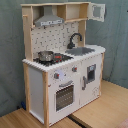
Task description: Play with the kitchen
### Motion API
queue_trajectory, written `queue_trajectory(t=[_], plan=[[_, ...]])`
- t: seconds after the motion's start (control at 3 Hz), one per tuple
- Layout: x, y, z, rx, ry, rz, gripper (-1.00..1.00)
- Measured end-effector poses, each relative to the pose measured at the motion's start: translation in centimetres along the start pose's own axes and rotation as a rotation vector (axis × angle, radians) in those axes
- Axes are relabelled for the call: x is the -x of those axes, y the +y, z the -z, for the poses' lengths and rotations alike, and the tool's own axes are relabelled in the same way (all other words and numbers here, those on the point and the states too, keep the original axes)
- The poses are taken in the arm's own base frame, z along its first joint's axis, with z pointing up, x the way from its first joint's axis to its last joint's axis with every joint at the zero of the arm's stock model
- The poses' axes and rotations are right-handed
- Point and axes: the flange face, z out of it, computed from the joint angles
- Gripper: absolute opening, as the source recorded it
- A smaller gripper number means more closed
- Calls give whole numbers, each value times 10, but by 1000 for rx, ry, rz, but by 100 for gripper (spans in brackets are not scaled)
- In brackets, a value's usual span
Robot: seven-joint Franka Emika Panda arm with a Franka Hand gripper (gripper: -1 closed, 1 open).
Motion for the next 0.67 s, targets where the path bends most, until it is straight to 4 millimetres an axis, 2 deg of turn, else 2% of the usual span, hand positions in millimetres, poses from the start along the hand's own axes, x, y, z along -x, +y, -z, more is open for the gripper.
queue_trajectory(t=[0.33, 0.67], plan=[[4, 5, -12, -29, 49, -5, -100], [3, -1, -31, -62, 80, -5, -100]])
